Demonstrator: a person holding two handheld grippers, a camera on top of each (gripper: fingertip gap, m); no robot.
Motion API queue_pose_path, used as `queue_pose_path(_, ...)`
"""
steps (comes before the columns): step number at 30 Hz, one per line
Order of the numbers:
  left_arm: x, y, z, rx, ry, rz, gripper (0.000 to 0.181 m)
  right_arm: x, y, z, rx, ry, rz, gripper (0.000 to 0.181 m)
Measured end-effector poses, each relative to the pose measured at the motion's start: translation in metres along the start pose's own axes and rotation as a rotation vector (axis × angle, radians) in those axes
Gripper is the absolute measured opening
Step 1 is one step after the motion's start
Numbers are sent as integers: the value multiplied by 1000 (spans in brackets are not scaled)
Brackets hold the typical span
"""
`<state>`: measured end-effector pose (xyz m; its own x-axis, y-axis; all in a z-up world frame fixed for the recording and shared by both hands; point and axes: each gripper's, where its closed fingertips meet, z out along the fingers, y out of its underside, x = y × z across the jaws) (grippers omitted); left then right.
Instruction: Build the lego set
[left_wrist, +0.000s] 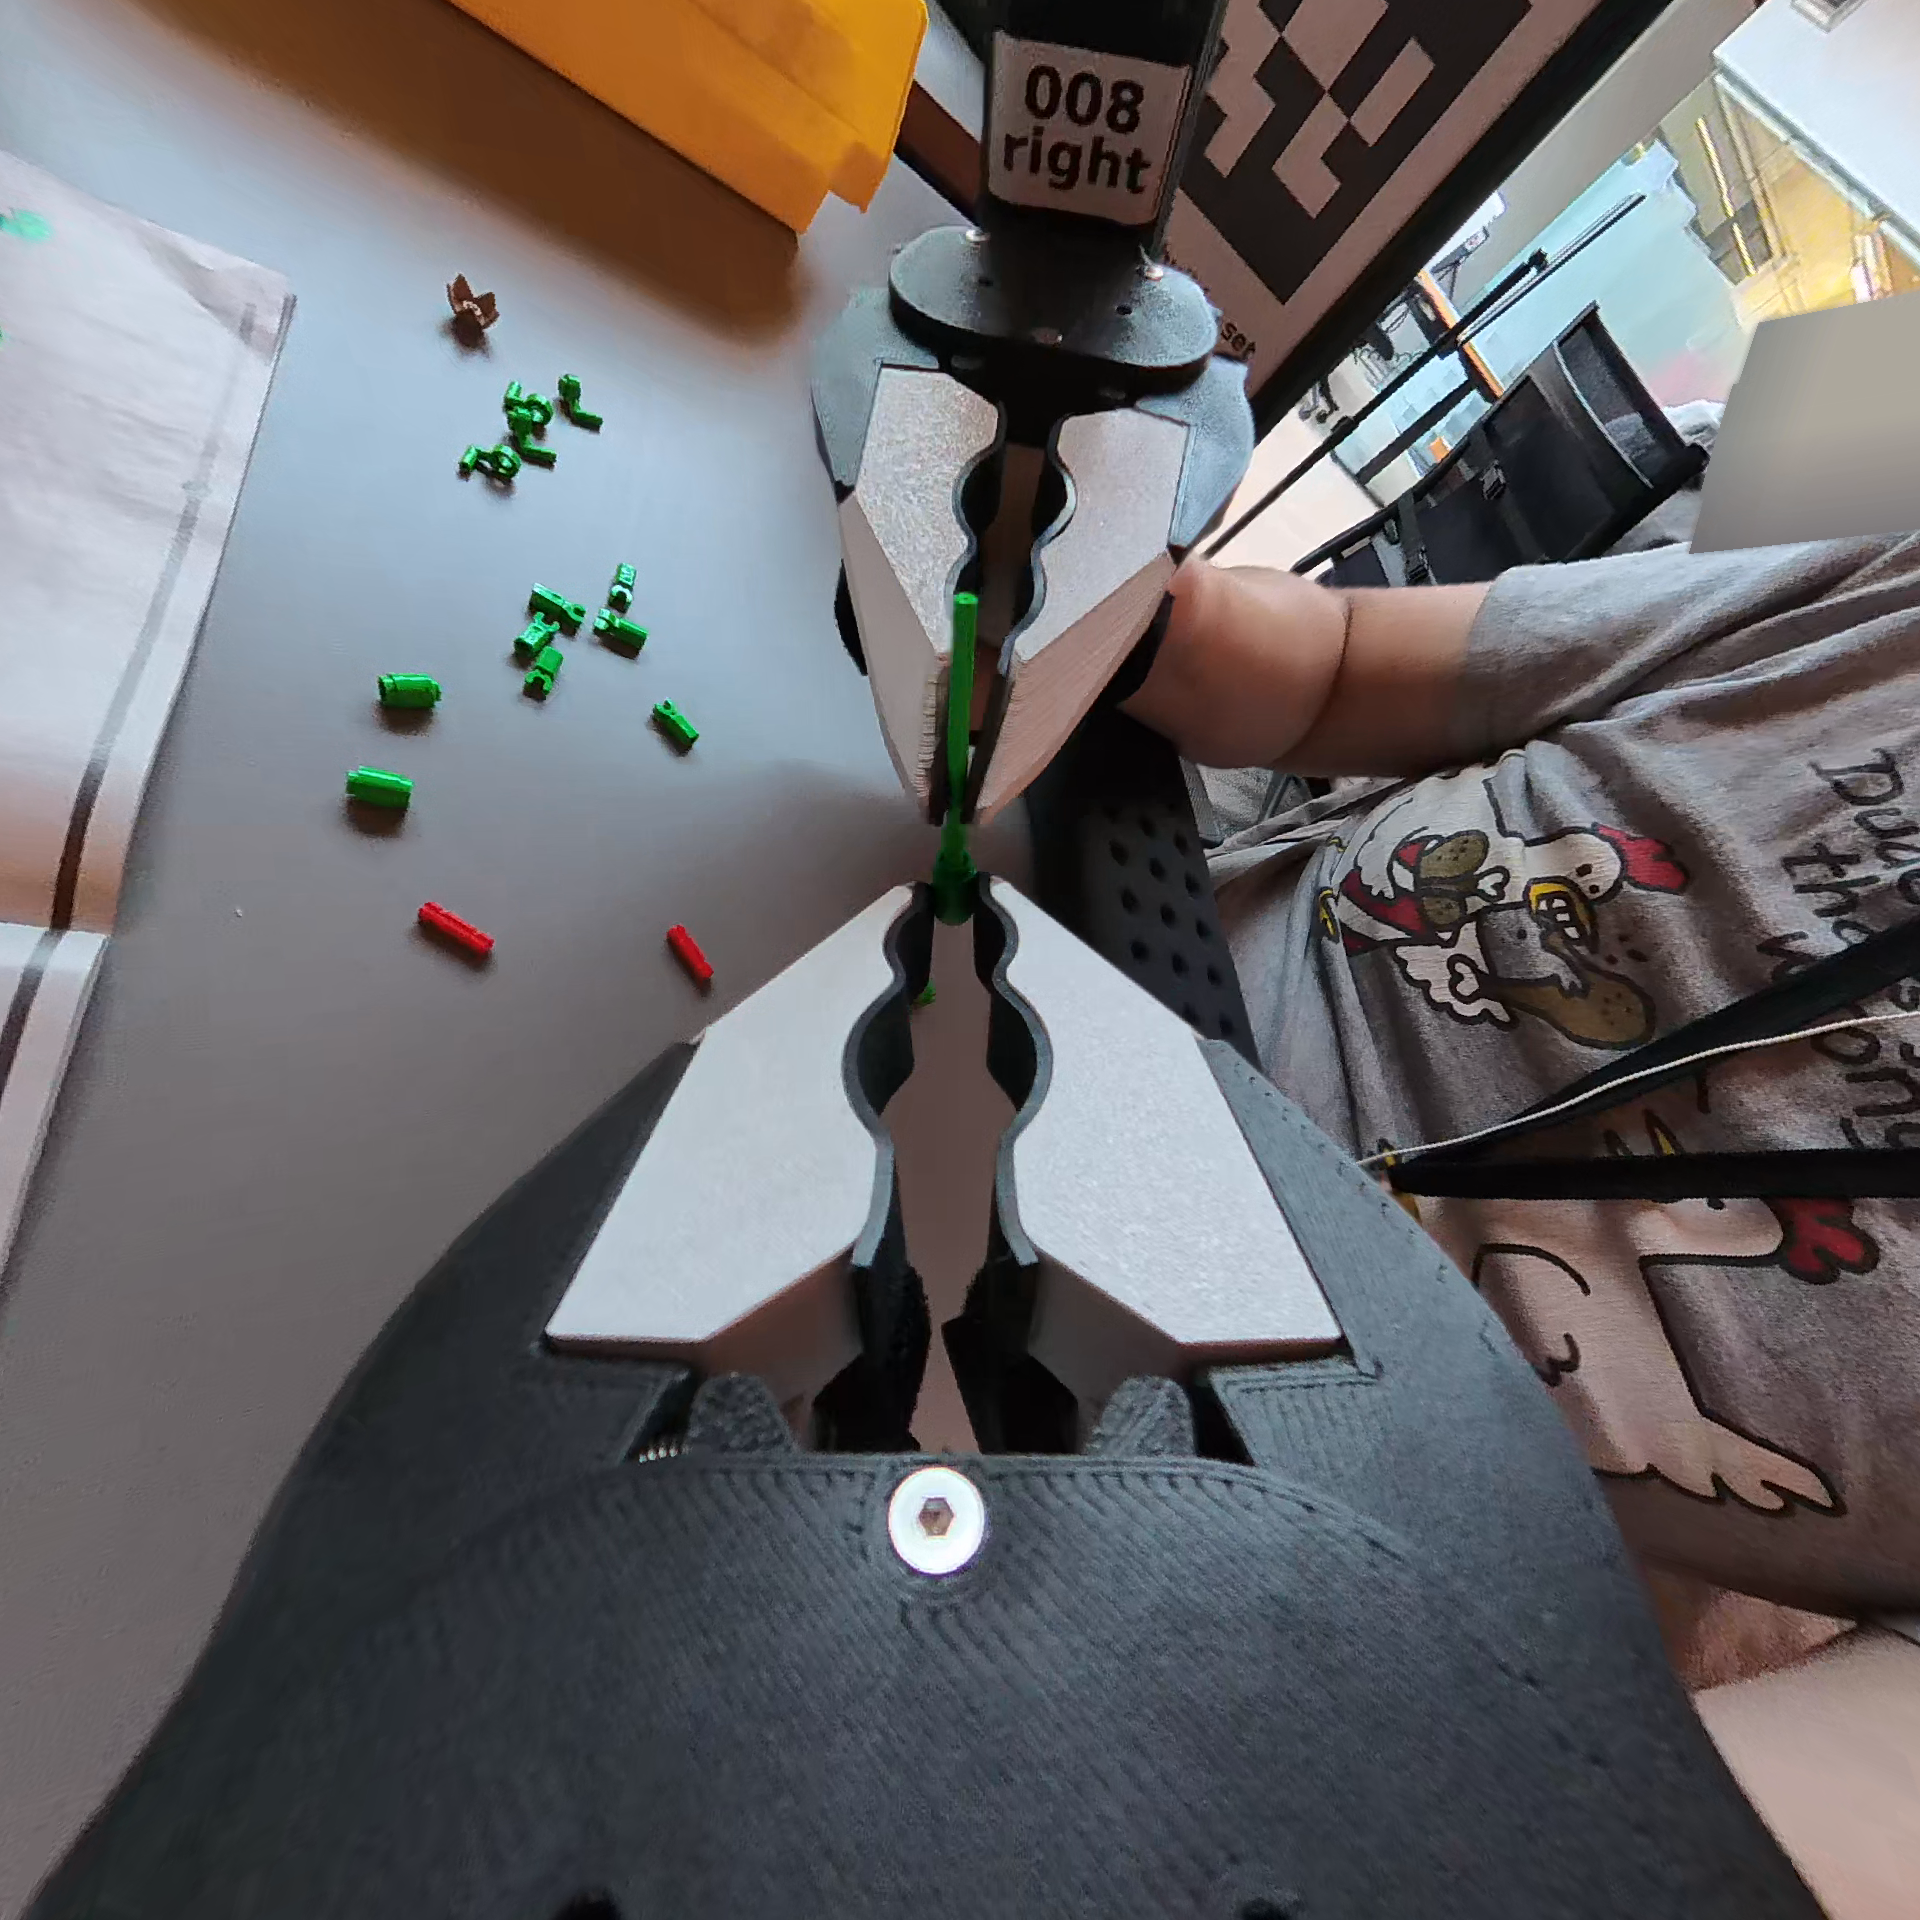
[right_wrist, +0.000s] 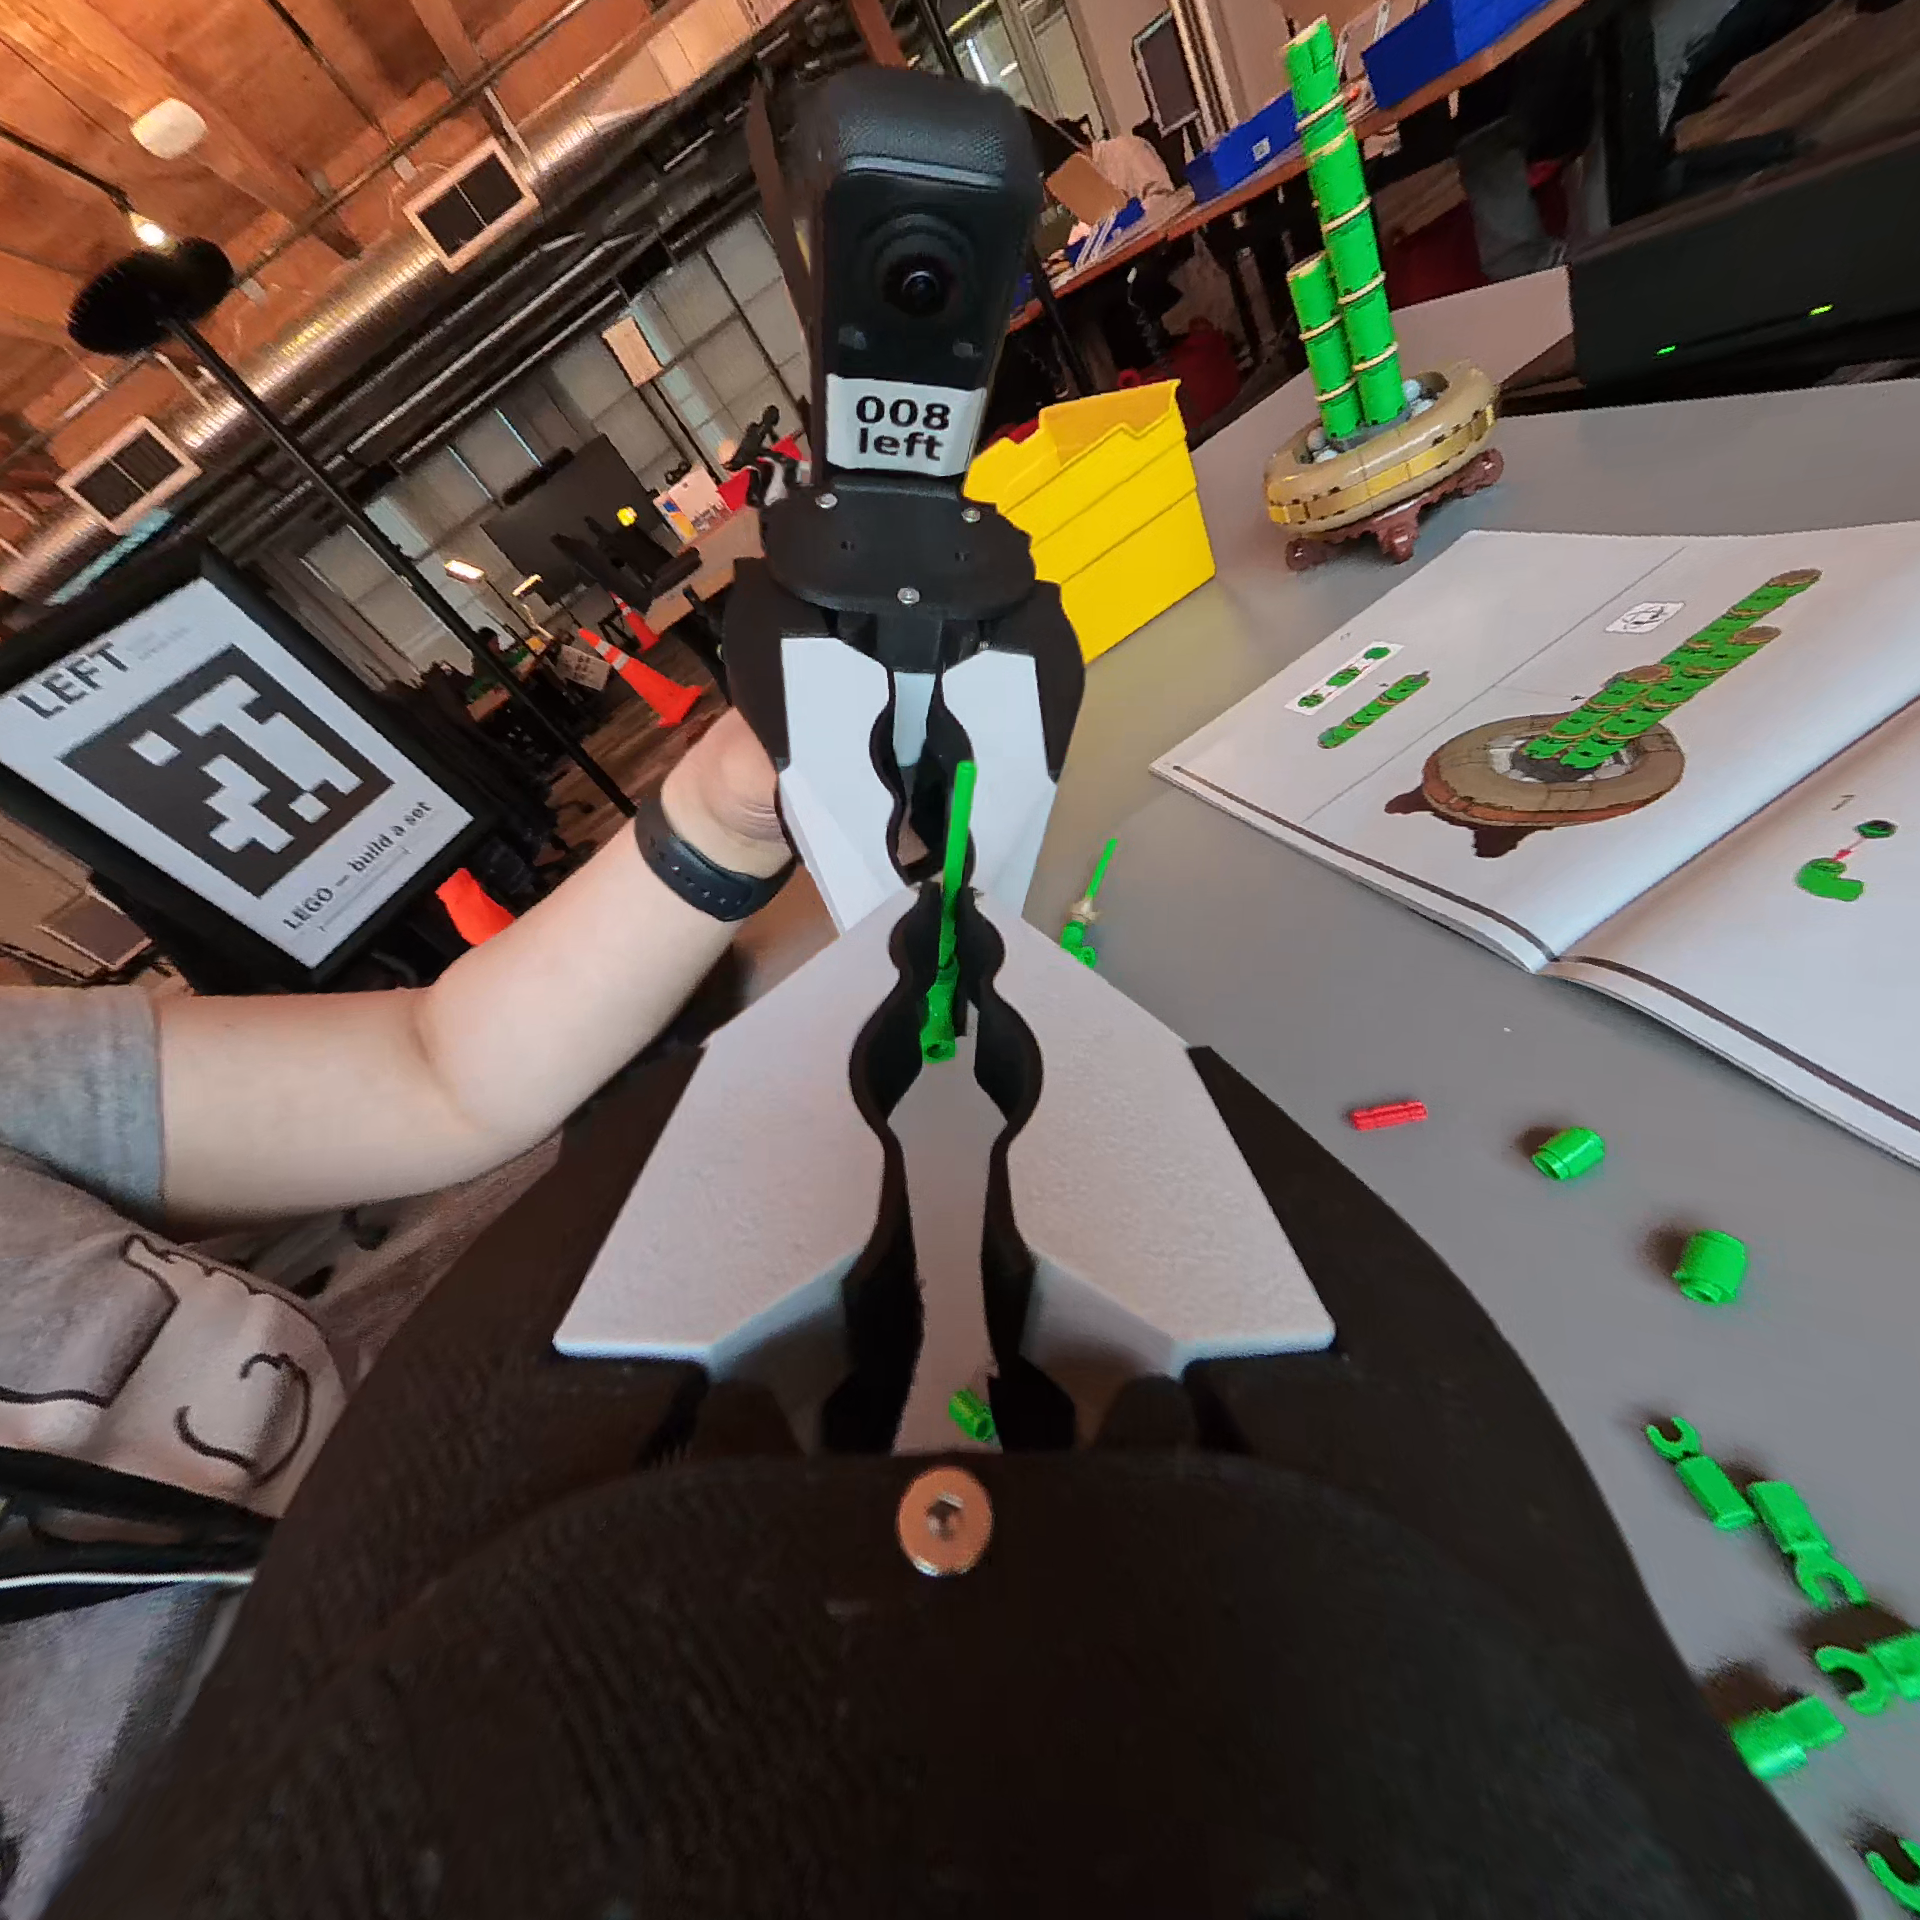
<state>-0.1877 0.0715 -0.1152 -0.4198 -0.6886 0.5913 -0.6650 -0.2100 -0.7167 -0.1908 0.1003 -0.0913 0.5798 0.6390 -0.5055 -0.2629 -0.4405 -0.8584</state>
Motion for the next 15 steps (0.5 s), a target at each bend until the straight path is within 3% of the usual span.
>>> queue_pose_path(6,-7,11,4,-61,2,-20,5,4,12,1,-12,49,-88,0)
queue_pose_path(15,-9,22,9,-131,-25,-10,5,8,25,4,-40,-15,39,0)
